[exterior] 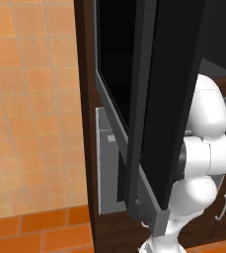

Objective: Open the microwave, place the bowl with waffle inside the microwave, then close the microwave door and turn it on.

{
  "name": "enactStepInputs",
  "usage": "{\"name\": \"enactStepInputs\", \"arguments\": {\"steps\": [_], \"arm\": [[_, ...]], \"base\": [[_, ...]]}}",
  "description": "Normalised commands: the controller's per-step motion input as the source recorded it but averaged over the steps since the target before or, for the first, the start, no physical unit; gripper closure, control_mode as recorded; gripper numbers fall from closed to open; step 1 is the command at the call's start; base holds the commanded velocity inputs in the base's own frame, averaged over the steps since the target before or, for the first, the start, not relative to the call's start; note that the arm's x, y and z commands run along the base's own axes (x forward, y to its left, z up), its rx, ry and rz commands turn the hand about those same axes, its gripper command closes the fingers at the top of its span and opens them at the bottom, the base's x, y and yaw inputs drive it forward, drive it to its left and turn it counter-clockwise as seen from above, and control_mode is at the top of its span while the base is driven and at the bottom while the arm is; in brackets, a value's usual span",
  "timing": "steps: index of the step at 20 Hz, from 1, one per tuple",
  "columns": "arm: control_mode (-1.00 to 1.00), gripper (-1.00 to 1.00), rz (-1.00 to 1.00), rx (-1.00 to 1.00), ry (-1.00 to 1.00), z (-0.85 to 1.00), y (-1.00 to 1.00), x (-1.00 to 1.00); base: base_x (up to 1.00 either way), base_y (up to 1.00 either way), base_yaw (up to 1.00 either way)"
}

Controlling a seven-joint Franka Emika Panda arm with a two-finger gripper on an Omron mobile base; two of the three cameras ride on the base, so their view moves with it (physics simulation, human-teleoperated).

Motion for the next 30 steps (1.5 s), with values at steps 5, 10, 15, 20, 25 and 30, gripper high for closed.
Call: {"name": "enactStepInputs", "arguments": {"steps": [5,10,15,20,25,30], "arm": [[-1.00,-1.00,0.00,0.03,0.00,-0.36,0.00,0.19],[-1.00,-1.00,0.00,0.09,-0.04,-0.15,-0.05,0.01],[-1.00,-1.00,0.00,0.11,-0.12,0.00,-0.26,-0.22],[-1.00,-1.00,0.00,0.00,-0.03,0.02,-0.45,-0.87],[-1.00,-1.00,0.00,0.00,-0.08,-0.05,-0.18,-1.00],[-1.00,-1.00,0.01,-0.01,-0.06,-0.25,0.00,-1.00]], "base": [[0.00,0.00,0.00],[0.00,0.00,0.00],[0.00,0.00,0.00],[0.00,0.00,0.00],[0.00,0.00,0.00],[0.00,0.00,0.00]]}}
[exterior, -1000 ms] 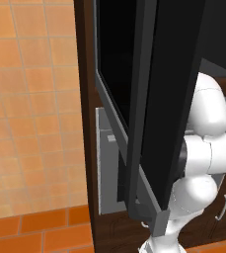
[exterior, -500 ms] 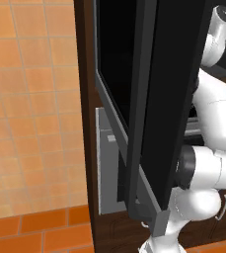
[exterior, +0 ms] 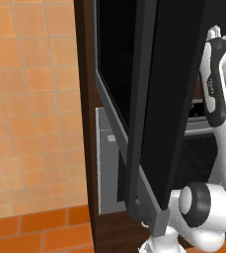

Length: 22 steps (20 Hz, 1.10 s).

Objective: Open the microwave, place the bowl with waffle inside the microwave, then close the microwave door and turn it on.

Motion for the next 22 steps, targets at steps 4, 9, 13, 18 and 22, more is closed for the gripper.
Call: {"name": "enactStepInputs", "arguments": {"steps": [4,9,13,18,22], "arm": [[-1.00,1.00,0.07,-0.09,0.00,-0.48,0.10,-1.00],[-1.00,1.00,0.29,-0.16,0.00,-0.53,0.63,-0.95],[-1.00,1.00,0.31,-0.24,0.03,-0.40,0.38,-0.74],[-1.00,1.00,0.29,-0.37,0.08,-0.51,0.71,-0.38],[-1.00,1.00,0.41,-0.36,0.02,-0.91,0.89,-0.16]], "base": [[0.00,0.00,0.00],[0.00,0.00,0.00],[0.00,0.00,0.00],[0.00,0.00,0.00],[0.00,0.00,0.00]]}}
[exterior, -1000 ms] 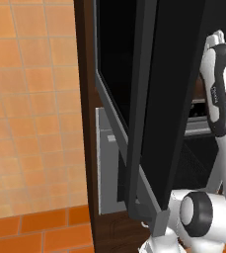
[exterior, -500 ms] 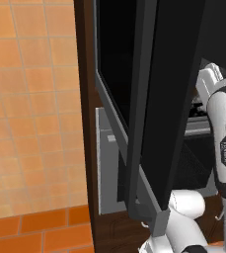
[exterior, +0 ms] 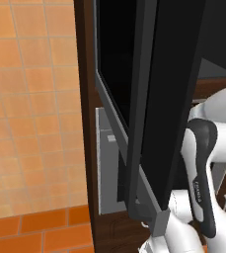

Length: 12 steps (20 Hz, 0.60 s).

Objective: Open the microwave, place the bowl with waffle inside the microwave, then close the microwave door and turn it on.

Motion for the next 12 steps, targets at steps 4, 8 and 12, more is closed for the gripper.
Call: {"name": "enactStepInputs", "arguments": {"steps": [4,8,12], "arm": [[-1.00,1.00,0.52,-0.23,0.03,-0.93,0.48,-0.06],[-1.00,1.00,0.57,-0.19,0.00,-0.81,0.64,-0.16],[-1.00,1.00,0.58,-0.26,0.05,-0.66,0.75,-0.28]], "base": [[0.00,0.00,0.00],[0.00,0.00,0.00],[0.00,0.00,0.00]]}}
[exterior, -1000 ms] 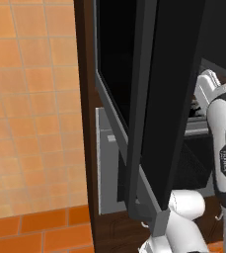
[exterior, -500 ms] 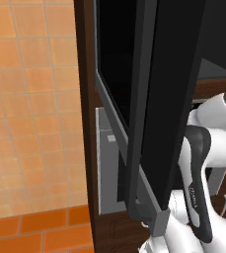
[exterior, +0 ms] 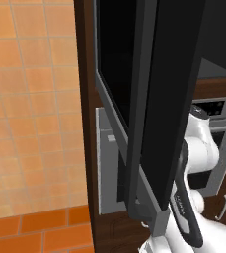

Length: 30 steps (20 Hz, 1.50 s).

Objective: Open the microwave, place the bowl with waffle inside the microwave, then close the microwave door and turn it on.

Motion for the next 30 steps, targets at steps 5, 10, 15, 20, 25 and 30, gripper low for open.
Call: {"name": "enactStepInputs", "arguments": {"steps": [5,10,15,20,25,30], "arm": [[-1.00,1.00,0.51,-0.21,0.00,-0.88,0.77,-0.16],[-1.00,1.00,0.54,-0.13,0.02,-0.91,0.75,0.00],[-1.00,1.00,0.53,-0.11,0.02,-0.79,0.76,0.00],[-1.00,1.00,0.51,-0.22,0.04,-0.50,0.85,-0.08],[-1.00,1.00,0.20,-0.39,-0.07,0.09,0.76,-0.24],[-1.00,1.00,-0.01,-0.15,-0.39,0.36,0.37,-0.33]], "base": [[0.00,0.00,0.00],[0.00,0.00,0.00],[0.00,0.00,0.00],[0.00,0.00,0.00],[0.00,0.00,0.00],[0.00,0.00,0.00]]}}
